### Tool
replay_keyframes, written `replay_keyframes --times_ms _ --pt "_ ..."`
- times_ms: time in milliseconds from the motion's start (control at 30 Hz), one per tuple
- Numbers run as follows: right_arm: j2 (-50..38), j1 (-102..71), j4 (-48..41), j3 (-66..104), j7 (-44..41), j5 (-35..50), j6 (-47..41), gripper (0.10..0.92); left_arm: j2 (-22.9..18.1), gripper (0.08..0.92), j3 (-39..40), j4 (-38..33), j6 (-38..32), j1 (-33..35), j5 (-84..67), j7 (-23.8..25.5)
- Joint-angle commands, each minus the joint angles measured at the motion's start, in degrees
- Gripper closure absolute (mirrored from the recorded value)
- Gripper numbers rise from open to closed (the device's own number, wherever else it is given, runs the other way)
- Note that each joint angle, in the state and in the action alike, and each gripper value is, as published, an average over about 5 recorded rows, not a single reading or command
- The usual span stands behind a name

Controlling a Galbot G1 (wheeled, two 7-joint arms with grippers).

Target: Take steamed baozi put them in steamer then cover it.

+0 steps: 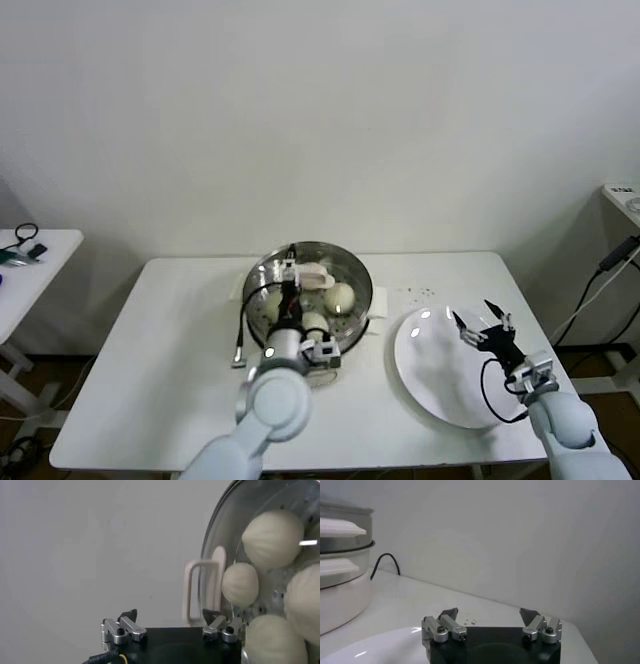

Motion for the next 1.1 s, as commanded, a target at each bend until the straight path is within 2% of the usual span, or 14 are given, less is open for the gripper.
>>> replay_keyframes --times_ms 33,167,300,467,600,833,967,1100 --pt "0.1 -0.28 2.15 0.12 1.15 1.16 -3.14 0.203 5.89 0.177 -3.25 -11.57 2.79 7.87 -6.39 -2.51" --pt "0.26 -0.55 2.77 0.15 1.45 1.0 -3.01 0.203 6.95 0.177 -7.69 -15.59 2.41 12.53 -10.16 -6.22" --pt "0.39 -1.28 3.68 0.49 1.59 0.68 -2.88 0.203 7.93 0.177 -14.92 -17.41 -2.52 18.38 -17.23 -15.27" --pt "0.87 -2.47 5.02 1.11 1.58 0.07 -2.52 0.203 5.44 0.177 -28.56 -17.75 -18.14 26.27 -37.65 -25.75" --pt "1.45 -3.56 6.55 1.43 1.54 0.04 -2.28 0.203 2.15 0.177 -37.62 -17.75 -30.43 32.63 -53.26 -29.65" --pt "2.82 -5.37 9.32 1.8 1.56 0.14 -2.05 0.203 -3.05 0.177 -47.42 -14.96 -40.48 36.76 -74.82 -30.61" --pt "3.61 -6.53 10.35 2.19 1.92 0.16 -1.01 0.203 -5.12 0.177 -49.58 -10.7 -43.28 37.41 -85.24 -29.23" --pt "4.05 -7.43 10.66 2.4 2.41 0.17 0.7 0.203 -6.16 0.177 -49.88 -6.15 -47.25 38.1 -88.37 -27.66"
